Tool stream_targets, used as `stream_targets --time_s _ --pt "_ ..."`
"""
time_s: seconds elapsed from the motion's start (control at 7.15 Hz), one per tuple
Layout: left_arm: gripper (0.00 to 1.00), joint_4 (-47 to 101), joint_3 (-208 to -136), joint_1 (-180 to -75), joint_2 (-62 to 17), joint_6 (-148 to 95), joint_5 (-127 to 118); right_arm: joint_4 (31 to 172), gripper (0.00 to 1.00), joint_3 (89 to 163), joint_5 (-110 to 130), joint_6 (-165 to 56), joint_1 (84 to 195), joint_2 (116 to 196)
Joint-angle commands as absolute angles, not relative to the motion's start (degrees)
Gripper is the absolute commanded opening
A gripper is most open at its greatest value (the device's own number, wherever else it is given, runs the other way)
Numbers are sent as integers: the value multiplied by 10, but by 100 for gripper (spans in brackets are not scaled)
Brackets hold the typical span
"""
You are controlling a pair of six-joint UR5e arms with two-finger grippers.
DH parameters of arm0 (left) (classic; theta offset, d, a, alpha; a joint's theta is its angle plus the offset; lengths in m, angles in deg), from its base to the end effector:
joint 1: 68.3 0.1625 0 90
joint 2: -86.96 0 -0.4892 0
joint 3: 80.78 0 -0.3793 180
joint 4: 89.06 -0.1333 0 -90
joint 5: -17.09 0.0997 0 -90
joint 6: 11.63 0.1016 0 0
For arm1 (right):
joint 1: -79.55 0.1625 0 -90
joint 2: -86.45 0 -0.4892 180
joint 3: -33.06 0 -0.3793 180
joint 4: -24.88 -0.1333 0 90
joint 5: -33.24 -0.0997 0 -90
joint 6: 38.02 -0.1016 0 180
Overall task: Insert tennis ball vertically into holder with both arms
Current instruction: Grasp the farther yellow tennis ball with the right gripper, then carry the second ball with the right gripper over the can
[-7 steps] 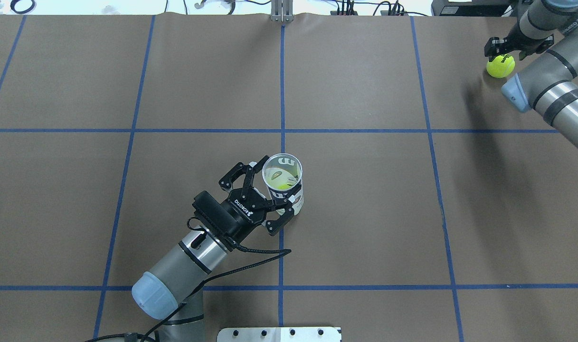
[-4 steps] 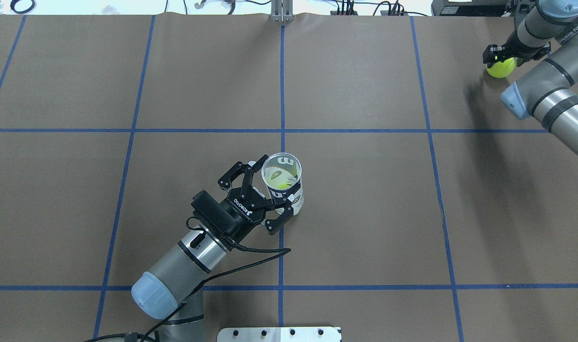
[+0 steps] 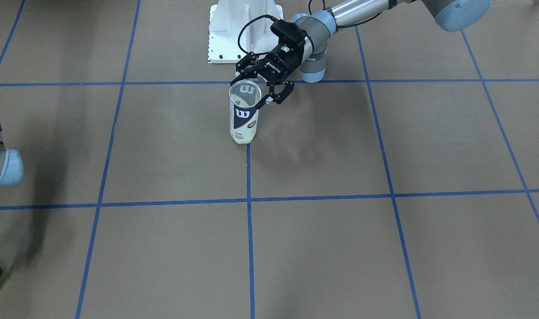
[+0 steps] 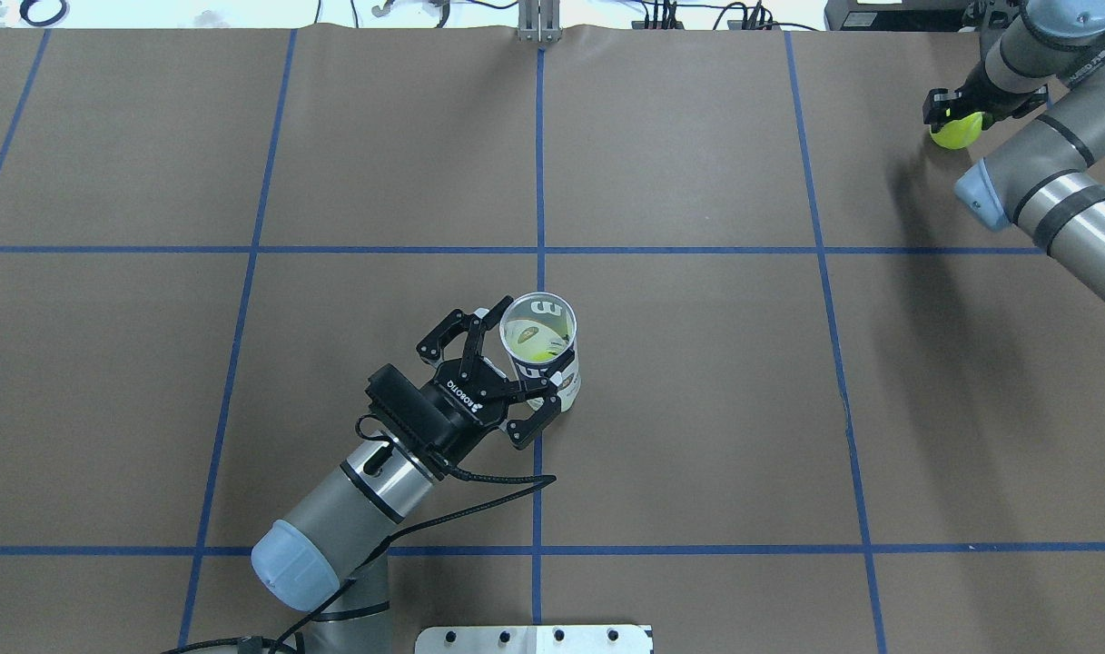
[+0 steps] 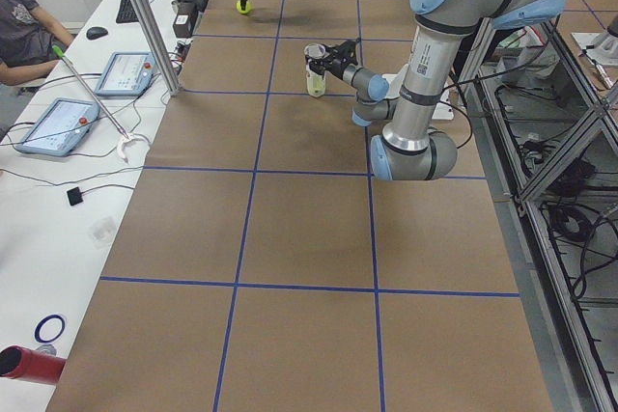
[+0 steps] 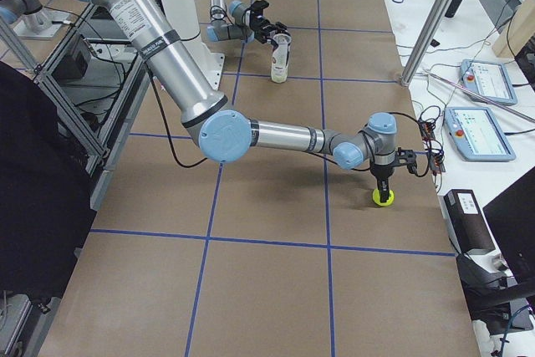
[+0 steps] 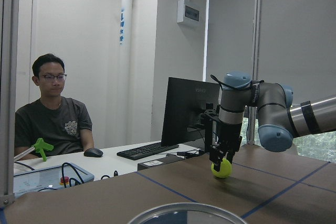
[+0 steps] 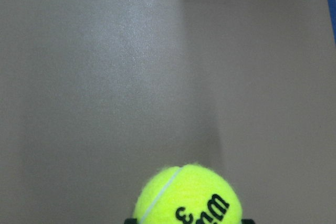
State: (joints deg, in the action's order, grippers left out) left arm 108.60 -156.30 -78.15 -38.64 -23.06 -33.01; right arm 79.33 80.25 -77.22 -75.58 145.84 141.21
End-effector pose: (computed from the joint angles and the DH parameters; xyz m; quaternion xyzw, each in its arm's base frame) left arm 0.5936 -0.3045 0.2971 0.6968 0.5047 -0.0247 0.5091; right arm -0.2285 -0.7635 0.6493 0.1169 -0.2695 0.0725 0.9531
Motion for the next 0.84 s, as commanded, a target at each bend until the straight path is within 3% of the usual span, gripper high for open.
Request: stream_targets --time_s 0.0,0.42,0.7 --pt "89 1086 -1564 -781 -387 -231 -330 801 0 884 -791 -758 1466 1436" --pt "89 1086 -1563 -781 -387 -231 -330 1070 0 1245 -908 -907 1450 1494" --pt "89 1085 -1561 -774 -389 -231 -330 1182 0 1429 -945 -1051 1372 1488"
